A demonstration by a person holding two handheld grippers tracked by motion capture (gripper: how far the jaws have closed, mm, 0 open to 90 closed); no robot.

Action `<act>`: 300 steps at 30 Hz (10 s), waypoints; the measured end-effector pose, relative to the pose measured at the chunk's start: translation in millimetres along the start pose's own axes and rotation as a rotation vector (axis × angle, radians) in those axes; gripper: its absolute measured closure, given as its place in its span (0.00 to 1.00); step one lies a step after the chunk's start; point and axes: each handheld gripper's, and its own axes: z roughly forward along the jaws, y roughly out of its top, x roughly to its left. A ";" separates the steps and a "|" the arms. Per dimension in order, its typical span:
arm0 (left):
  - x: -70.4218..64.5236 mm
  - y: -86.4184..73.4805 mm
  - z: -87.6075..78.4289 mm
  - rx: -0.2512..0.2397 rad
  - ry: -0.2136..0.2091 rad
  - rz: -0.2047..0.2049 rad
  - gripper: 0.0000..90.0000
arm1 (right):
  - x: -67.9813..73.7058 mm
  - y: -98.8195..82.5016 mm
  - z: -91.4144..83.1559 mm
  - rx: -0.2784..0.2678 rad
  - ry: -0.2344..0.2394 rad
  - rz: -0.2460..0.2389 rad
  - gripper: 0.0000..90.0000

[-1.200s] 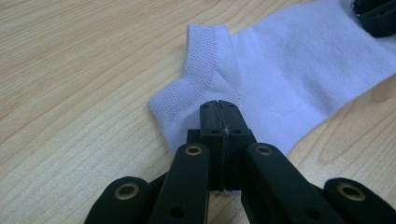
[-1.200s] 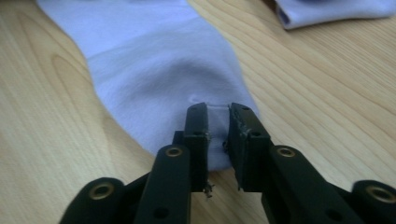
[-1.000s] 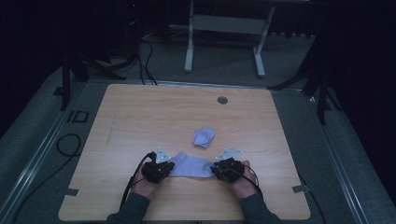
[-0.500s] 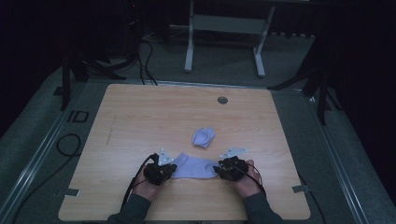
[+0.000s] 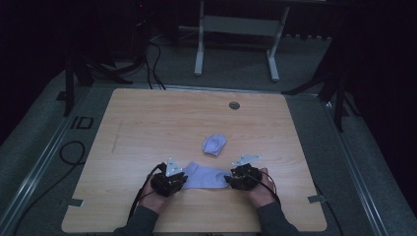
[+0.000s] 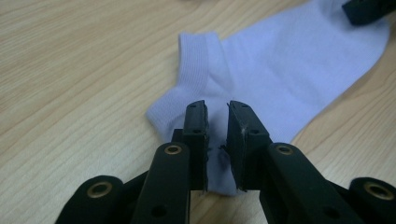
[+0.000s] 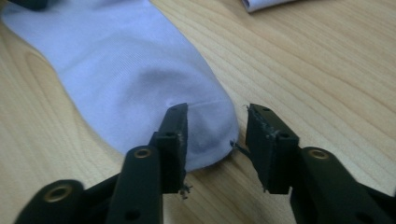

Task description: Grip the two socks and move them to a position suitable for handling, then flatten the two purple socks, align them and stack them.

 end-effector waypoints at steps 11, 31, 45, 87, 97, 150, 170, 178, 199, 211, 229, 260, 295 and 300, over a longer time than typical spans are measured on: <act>11.8 0.2 -6.4 -0.033 0.022 -0.048 0.82 | -7.5 20.4 -16.6 -0.067 0.014 0.026 0.54; 16.6 -0.1 -7.0 -0.032 0.050 -0.068 0.80 | -24.0 66.4 1.8 -0.077 -0.082 0.049 0.54; 16.7 0.5 -6.8 -0.030 0.050 -0.068 0.80 | -28.9 98.6 30.7 -0.057 -0.095 0.037 0.56; 17.7 1.6 -7.2 -0.035 0.057 -0.068 0.79 | -18.2 100.4 70.5 0.087 -0.070 -0.073 0.91; 18.9 1.7 -7.5 -0.032 0.062 -0.071 0.79 | -3.7 104.6 65.4 0.087 -0.012 -0.147 0.94; 19.7 1.7 -8.9 -0.040 0.084 -0.077 0.77 | -50.8 76.1 11.7 0.073 -0.088 -0.046 0.95; 20.0 1.6 -9.5 -0.043 0.087 -0.078 0.77 | -62.9 58.3 16.9 0.125 -0.125 -0.027 0.95; 20.0 1.6 -9.7 -0.044 0.088 -0.079 0.77 | -71.4 45.6 14.3 0.141 -0.131 -0.001 0.94; 19.3 2.0 -7.8 -0.027 0.080 -0.067 0.76 | -56.3 70.2 -0.4 0.065 -0.125 -0.067 0.67; 19.8 1.8 -7.4 -0.025 0.081 -0.068 0.76 | -38.9 87.6 36.0 0.102 -0.061 -0.098 0.61; 19.1 1.8 -7.1 -0.025 0.082 -0.067 0.75 | -43.4 85.5 57.8 0.144 -0.003 -0.050 0.55; 19.6 2.0 -8.0 -0.028 0.085 -0.068 0.75 | -35.4 81.2 29.9 0.052 -0.042 -0.002 0.96; 29.2 0.9 -28.5 -0.103 0.112 -0.125 0.72 | 57.4 90.2 -6.9 -0.025 0.069 -0.195 0.94; 30.3 0.5 -30.8 -0.114 0.111 -0.135 0.72 | 63.2 91.4 -2.2 -0.020 0.086 -0.193 0.93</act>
